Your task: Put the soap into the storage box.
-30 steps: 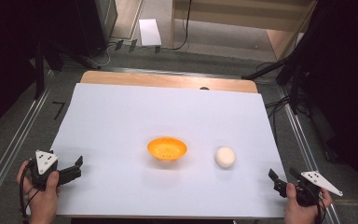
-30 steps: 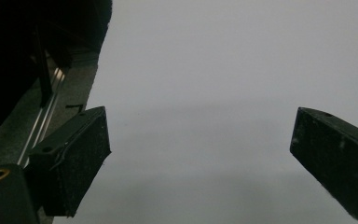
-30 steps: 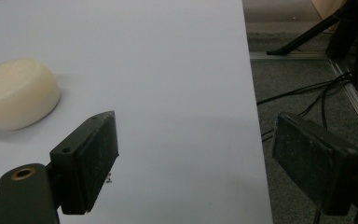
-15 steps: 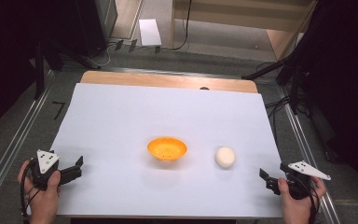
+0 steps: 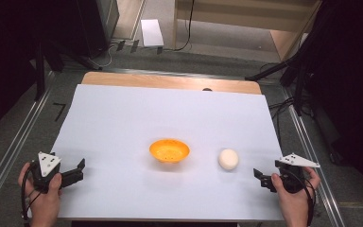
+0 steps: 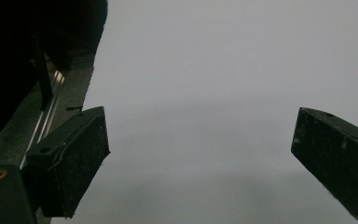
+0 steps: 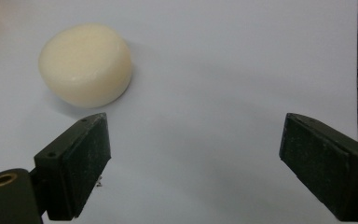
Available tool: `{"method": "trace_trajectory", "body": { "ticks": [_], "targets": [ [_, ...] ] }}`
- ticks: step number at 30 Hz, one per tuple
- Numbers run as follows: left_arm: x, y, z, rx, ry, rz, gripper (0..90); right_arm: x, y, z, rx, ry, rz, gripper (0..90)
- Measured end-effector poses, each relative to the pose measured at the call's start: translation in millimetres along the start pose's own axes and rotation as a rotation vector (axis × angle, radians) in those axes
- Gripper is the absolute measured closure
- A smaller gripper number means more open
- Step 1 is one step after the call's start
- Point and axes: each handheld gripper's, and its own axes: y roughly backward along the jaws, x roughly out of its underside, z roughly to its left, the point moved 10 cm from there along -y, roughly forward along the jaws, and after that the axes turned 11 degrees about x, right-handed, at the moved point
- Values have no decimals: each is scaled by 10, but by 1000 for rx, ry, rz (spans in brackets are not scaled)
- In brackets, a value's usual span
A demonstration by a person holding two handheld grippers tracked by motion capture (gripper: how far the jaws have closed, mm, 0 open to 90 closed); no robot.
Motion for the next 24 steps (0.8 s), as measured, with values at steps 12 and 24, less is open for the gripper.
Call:
{"method": "trace_trajectory", "body": {
  "ticks": [12, 24],
  "targets": [
    [-1, -2, -3, 1, 0, -1, 47, -60, -62, 133, -14, 32, 54, 92],
    [1, -7, -2, -4, -4, 3, 51, -103, -139, 278, -42, 68, 89, 82]
  ]
}}
